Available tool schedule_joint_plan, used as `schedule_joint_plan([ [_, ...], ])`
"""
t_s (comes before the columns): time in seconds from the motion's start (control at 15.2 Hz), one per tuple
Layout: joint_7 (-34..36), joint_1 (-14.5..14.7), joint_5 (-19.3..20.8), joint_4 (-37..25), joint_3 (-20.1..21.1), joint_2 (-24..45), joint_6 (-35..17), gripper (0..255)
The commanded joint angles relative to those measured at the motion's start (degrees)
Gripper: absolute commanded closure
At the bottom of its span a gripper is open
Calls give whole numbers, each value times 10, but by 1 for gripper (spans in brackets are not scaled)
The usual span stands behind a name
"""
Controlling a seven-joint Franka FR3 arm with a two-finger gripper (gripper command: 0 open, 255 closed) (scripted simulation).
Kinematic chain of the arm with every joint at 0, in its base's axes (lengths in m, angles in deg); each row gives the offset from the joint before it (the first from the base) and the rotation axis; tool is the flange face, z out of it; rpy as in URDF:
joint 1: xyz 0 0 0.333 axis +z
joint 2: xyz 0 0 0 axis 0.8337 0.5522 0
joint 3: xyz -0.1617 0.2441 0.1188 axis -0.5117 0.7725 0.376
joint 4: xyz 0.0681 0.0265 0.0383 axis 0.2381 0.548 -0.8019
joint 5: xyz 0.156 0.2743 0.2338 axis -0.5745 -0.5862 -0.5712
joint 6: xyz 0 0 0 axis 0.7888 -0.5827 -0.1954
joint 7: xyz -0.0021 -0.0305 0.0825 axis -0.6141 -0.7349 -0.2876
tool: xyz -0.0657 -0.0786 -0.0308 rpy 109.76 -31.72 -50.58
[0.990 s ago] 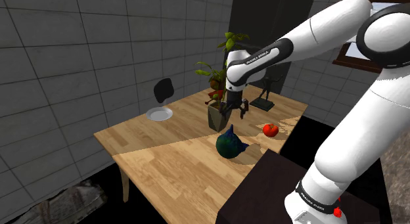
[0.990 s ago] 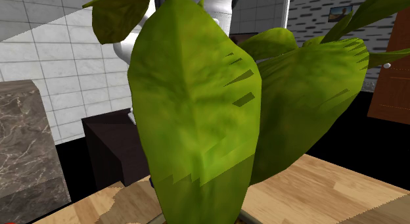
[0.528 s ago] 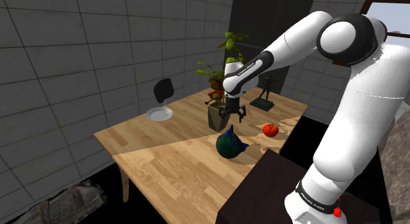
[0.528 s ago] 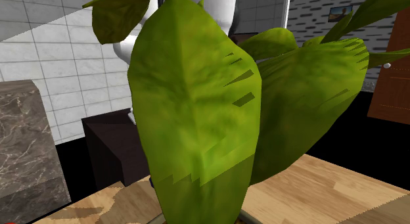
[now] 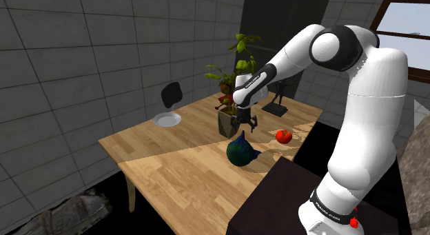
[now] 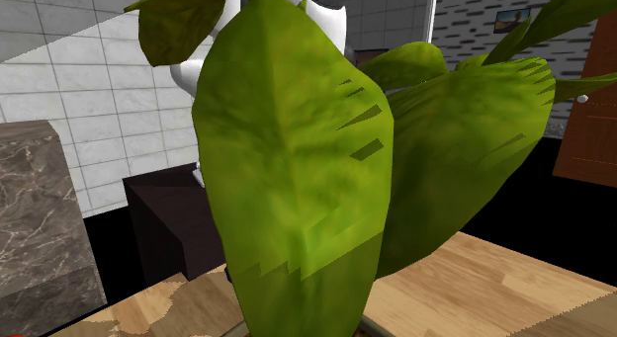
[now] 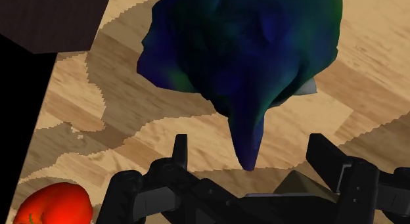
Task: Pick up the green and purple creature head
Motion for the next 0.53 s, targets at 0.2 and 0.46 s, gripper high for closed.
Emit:
schedule_joint_plan([
  [0.2,3,-1,1,-1,0,30,-30,0],
  [0.46,3,0,1,-1,0,30,-29,255],
])
